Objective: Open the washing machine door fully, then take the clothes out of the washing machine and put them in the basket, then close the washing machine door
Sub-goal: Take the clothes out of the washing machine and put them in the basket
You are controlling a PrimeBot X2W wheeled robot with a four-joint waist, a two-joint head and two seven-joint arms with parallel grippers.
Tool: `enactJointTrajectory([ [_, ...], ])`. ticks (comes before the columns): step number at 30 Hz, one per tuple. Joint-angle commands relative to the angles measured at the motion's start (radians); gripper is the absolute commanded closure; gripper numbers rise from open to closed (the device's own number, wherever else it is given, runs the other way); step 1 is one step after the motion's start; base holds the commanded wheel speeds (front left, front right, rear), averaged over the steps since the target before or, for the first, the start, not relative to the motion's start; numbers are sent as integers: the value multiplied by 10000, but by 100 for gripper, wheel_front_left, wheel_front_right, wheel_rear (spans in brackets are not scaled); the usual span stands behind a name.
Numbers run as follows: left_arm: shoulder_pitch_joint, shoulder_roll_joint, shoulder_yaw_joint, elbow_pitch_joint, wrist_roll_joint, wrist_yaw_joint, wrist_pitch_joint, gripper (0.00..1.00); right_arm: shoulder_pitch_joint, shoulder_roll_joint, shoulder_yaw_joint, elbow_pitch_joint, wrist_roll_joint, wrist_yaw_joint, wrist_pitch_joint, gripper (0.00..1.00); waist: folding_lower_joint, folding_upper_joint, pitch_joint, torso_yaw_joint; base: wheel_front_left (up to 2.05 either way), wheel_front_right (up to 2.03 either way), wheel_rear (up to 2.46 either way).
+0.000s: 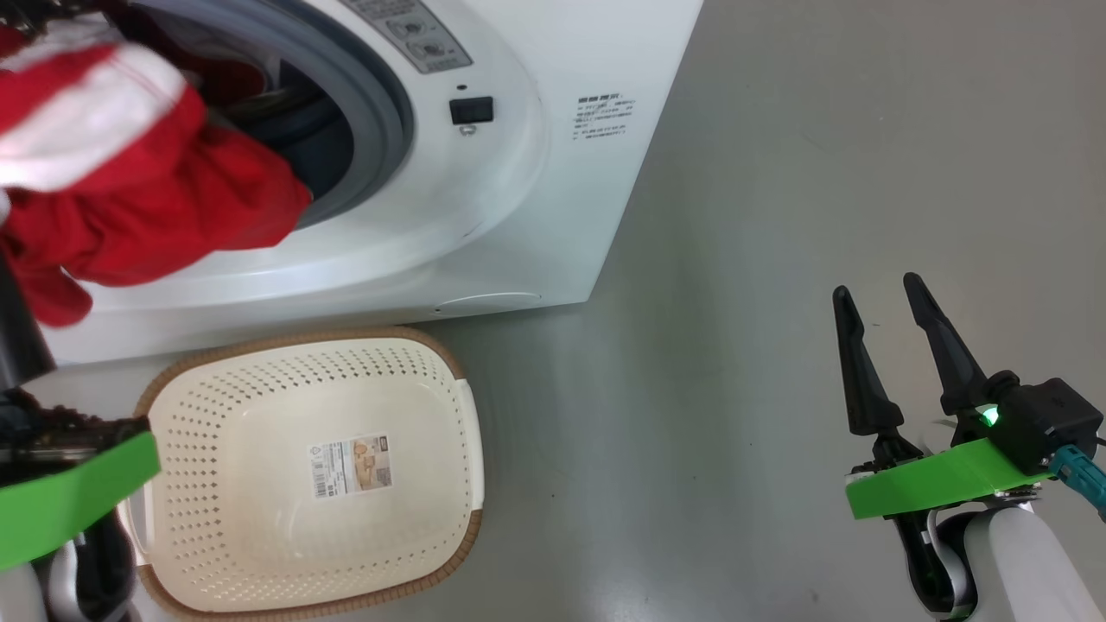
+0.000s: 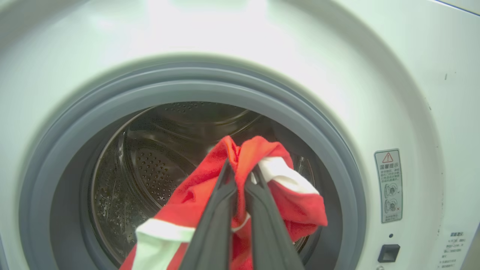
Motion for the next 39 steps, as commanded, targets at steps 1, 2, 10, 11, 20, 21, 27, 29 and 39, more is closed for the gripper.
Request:
enactJointTrajectory([
  [1,219,186,281,-289,22,-56,-38,100,133,-37,210,-229,-134,63,-65,0,0,0,-16,5,0,0,0],
  [2,272,157,232,-205,-1,-56,-38,100,134,-37,218,-224,-137,63,-65,0,0,0,-23,4,0,0,0],
  [10,776,76,-162,1214,33,-56,-38,100,107,-37,338,-233,-93,63,-65,0,0,0,1,-112,0,0,0],
  [11,841,69,-200,1494,33,-56,-38,100,115,-37,352,-238,-81,63,-65,0,0,0,22,-123,0,0,0],
  [20,872,26,-568,4307,-140,-56,-38,100,6,-37,416,-248,19,63,-65,0,0,0,327,-193,0,0,0],
  [21,821,33,-595,4584,-130,-56,-38,100,-18,-37,429,-256,27,63,-65,0,0,0,372,-207,0,0,0],
  [27,364,327,-970,6369,-83,-56,-38,100,-141,-37,468,-298,60,63,-65,0,0,0,731,-296,0,0,0],
  [29,230,404,-1065,6783,-82,-56,-38,100,-159,-37,471,-315,68,63,-65,0,0,0,837,-328,0,0,0],
  [39,-321,511,-1081,7296,-125,-56,-38,0,-287,-37,401,-388,55,63,-65,0,0,0,1185,-368,0,0,0],
])
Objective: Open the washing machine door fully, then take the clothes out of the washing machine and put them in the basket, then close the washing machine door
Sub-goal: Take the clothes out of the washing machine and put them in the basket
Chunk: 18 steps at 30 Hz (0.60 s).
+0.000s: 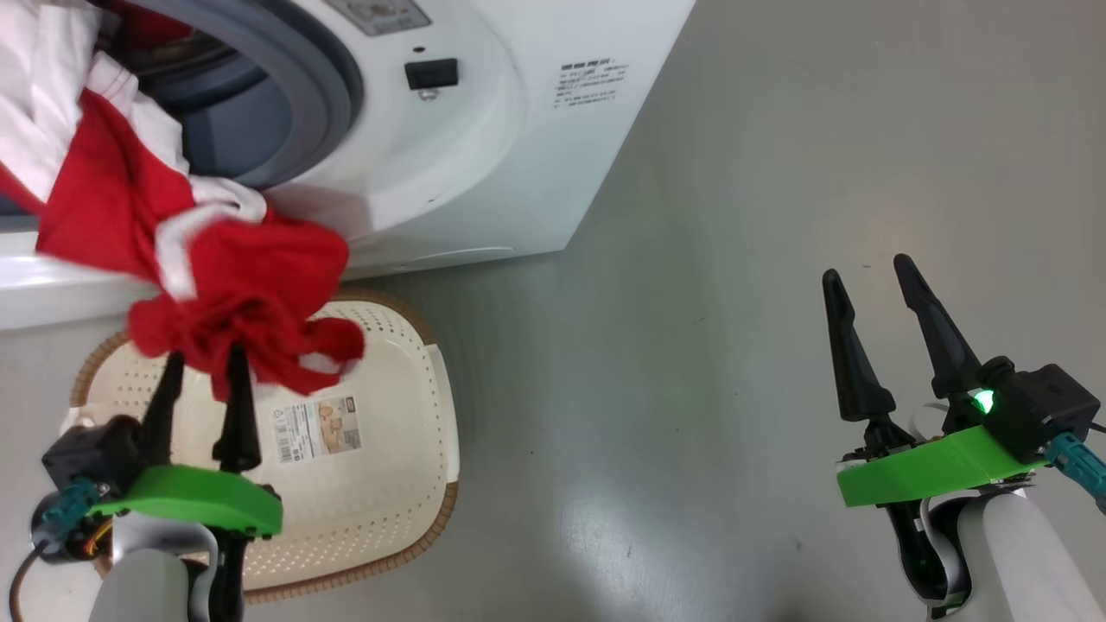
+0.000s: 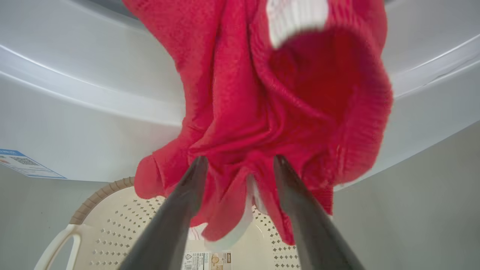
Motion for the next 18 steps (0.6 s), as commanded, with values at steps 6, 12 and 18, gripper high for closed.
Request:
enactJointTrajectory([
  [6,-109,275,256,-231,-41,-56,-51,0,-76,-37,178,-190,-57,63,-65,0,0,0,0,11,0,0,0],
  [12,-45,237,287,-360,-33,-56,-51,0,-58,-37,175,-179,-73,63,-65,0,0,0,-110,41,0,0,0],
  [18,2,199,303,-469,-21,-56,-51,0,-21,-37,170,-190,-106,63,-65,0,0,0,-185,96,0,0,0],
])
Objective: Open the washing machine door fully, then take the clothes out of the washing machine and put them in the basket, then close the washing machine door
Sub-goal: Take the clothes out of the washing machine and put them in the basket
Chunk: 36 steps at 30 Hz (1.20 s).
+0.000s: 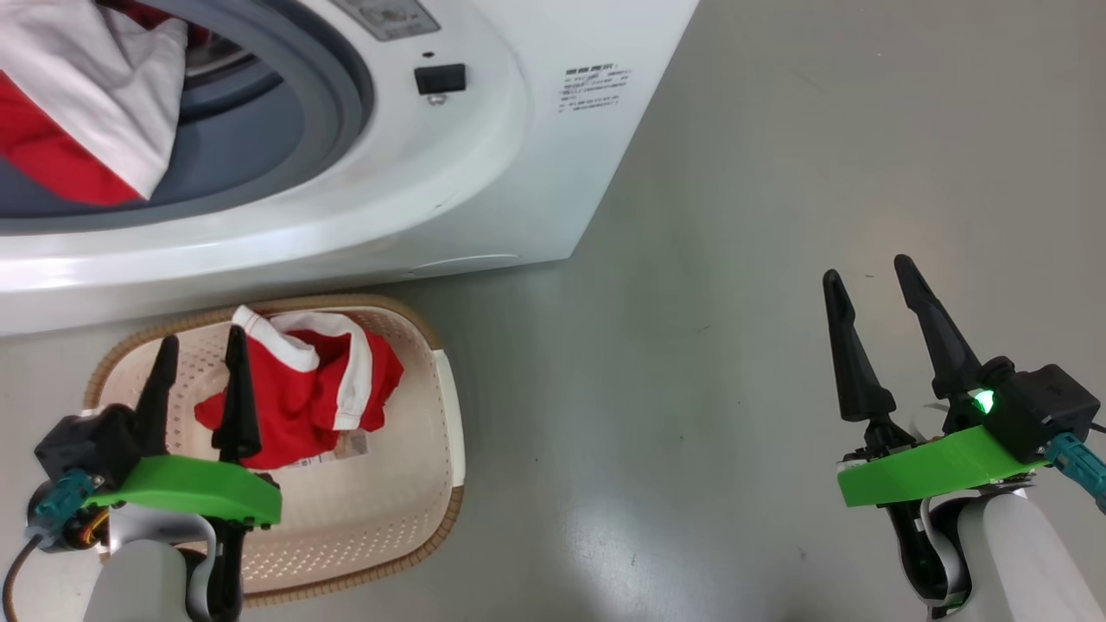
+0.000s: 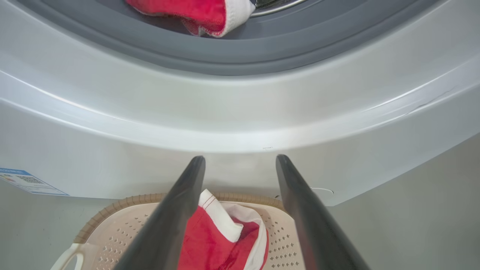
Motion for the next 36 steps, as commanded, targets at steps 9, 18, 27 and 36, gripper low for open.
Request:
enactJointTrajectory([
  [9,277,174,310,-555,13,-54,-51,0,22,-37,133,-145,-190,63,-65,0,0,0,-285,131,0,0,0],
  [18,869,108,355,-1450,219,-54,-51,0,268,-37,83,34,-327,63,-65,0,0,0,-1032,333,0,0,0],
  [27,1747,144,265,-2497,358,-54,-51,0,696,-37,28,224,-517,63,-65,0,0,0,-1971,554,0,0,0],
  [36,2924,46,264,-3538,422,-54,-51,0,1362,-59,36,335,-617,63,-65,0,0,0,-2973,739,0,0,0],
])
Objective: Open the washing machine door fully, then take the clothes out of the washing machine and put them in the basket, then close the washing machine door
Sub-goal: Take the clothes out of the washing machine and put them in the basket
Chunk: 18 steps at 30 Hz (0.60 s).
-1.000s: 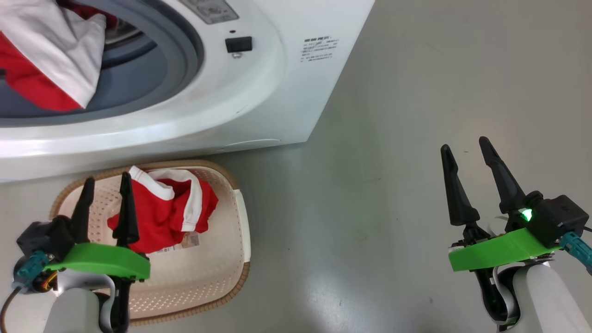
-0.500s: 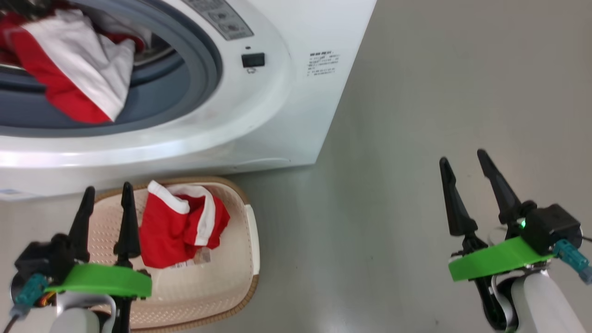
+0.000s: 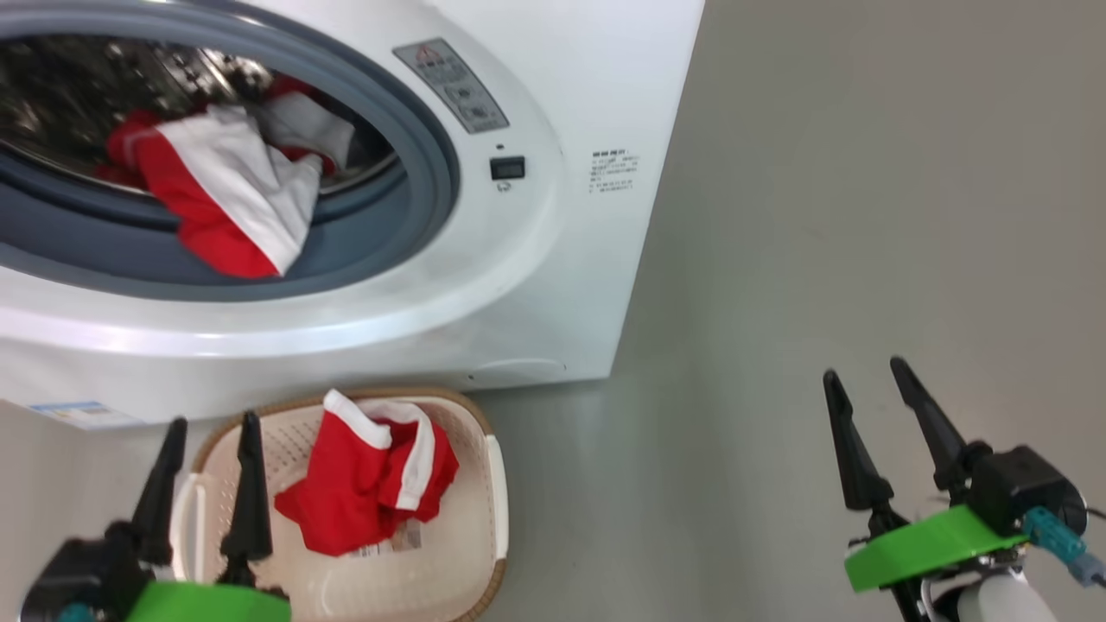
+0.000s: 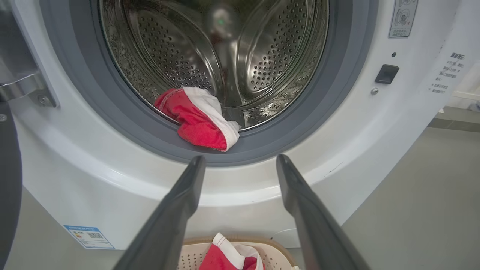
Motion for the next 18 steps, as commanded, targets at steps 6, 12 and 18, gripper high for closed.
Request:
enactJointTrajectory([
  [6,816,85,271,-725,300,-56,-51,0,620,-189,203,-196,-8,63,-67,0,0,0,-893,239,0,0,0],
  [12,1556,90,265,-1156,282,-56,-51,0,1158,-297,154,-166,98,63,-67,0,0,0,-1304,248,0,0,0],
  [18,1959,60,299,-1538,187,-56,-51,0,1379,-298,21,-232,141,63,-67,0,0,0,-1370,207,0,0,0],
])
